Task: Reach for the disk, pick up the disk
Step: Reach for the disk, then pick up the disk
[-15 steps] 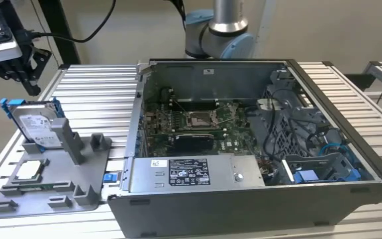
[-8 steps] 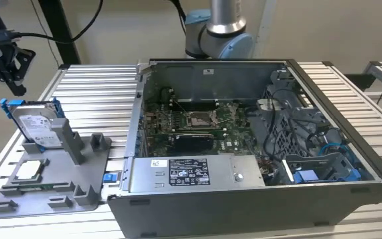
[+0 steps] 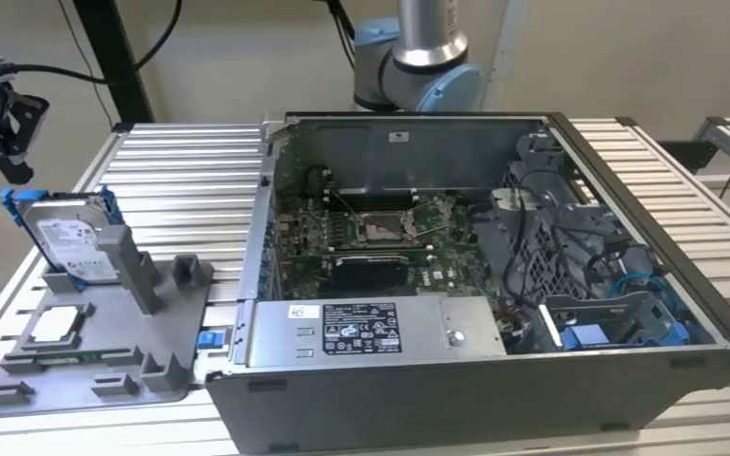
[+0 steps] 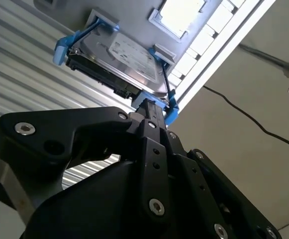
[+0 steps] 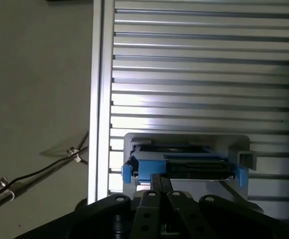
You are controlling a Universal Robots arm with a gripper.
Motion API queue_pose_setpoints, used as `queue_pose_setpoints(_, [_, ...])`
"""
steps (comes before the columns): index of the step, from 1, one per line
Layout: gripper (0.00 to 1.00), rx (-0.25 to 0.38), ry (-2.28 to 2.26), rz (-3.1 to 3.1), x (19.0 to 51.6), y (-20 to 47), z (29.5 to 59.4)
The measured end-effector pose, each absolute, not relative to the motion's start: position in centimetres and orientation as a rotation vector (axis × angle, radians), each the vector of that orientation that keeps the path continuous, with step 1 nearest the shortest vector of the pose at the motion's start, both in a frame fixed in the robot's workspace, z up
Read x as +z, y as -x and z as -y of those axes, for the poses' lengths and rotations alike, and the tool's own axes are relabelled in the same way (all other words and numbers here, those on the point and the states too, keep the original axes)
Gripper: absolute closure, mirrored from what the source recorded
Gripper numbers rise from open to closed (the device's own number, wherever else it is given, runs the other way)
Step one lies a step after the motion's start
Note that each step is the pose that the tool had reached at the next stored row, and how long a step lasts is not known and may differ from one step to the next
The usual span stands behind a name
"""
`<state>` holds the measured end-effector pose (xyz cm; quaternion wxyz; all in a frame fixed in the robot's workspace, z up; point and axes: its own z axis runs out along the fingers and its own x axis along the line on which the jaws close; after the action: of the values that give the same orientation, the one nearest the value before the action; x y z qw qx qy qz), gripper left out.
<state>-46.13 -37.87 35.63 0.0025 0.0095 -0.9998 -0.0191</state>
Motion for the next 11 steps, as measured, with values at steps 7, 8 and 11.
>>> queue_pose_setpoints(7, [1.00, -0.060, -0.030, 3.135, 35.62, 46.24, 37.87])
queue_pose_setpoints(8, [1.00, -0.060, -0.030, 3.135, 35.62, 46.24, 37.87])
queue_pose_setpoints(11, [1.00, -0.060, -0.030, 3.134, 35.62, 46.24, 37.86])
